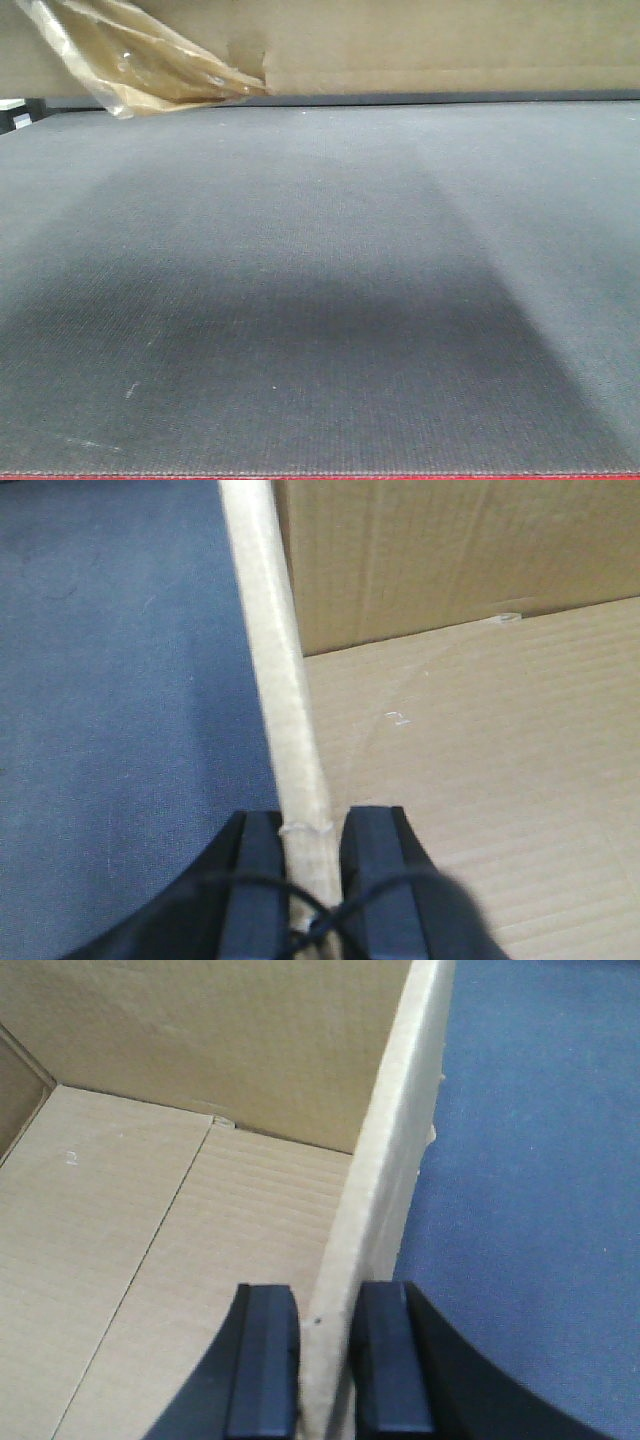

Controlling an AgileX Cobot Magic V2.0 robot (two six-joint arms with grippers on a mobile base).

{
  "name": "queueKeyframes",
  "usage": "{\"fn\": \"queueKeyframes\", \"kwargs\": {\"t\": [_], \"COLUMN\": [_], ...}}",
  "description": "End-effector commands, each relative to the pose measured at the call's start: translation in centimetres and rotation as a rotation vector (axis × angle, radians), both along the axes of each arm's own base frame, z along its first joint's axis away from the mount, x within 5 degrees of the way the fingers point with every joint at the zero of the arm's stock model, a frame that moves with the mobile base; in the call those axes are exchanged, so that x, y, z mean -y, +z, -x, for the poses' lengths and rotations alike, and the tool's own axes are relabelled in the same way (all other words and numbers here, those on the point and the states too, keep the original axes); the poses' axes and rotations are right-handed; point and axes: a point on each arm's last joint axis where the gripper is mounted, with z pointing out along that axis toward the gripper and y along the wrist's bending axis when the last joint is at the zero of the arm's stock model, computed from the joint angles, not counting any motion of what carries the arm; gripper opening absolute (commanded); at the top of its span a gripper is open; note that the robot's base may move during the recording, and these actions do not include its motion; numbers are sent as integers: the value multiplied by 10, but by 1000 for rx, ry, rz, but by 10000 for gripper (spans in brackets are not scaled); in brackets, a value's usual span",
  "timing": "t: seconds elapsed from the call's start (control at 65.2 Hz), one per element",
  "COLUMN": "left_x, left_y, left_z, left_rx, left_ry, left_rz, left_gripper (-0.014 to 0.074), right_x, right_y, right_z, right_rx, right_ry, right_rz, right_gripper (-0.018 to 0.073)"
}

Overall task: Grab carton from right shelf to conveyor
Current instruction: 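Carry the box with both grippers over the grey conveyor belt, then lower the box with both grippers onto the conveyor belt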

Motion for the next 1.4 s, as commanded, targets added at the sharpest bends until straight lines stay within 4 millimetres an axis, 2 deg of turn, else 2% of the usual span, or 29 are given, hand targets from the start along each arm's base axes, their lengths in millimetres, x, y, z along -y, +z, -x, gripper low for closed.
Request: {"fn": "queueKeyframes", "kwargs": {"t": [0.0, 0.475, 0.598, 0.675, 0.843, 1.012, 1.165, 1.288, 1.38], "left_x": [-9, -9, -5, -1, 8, 10, 15, 20, 22], "left_y": [6, 7, 0, -9, -35, -65, -91, -108, -114], "left_z": [2, 2, -8, -23, -66, -106, -130, -143, -147], "left_rx": [47, 51, 30, 2, -59, -121, -172, -206, -220], "left_ry": [38, 34, 38, 49, 58, 73, 76, 70, 70], "left_rz": [-65, -60, -71, -89, -78, -52, -77, -87, -92], "left_gripper": [-9, -9, -9, -9, -9, -9, 0, 78, 220], "right_x": [4, 4, 2, -2, -16, -30, -40, -44, -46], "right_y": [8, 9, 6, -2, -26, -61, -93, -107, -111], "right_z": [6, 6, 1, -10, -50, -94, -126, -141, -144], "right_rx": [54, 61, 46, 21, -16, -68, -120, -129, -130], "right_ry": [3, 4, 3, -1, -25, -41, -51, -53, -53], "right_rz": [-5, -12, -3, 19, 90, 140, 166, 170, 170], "right_gripper": [-70, -70, -70, -70, -70, -70, -70, -67, 7]}}
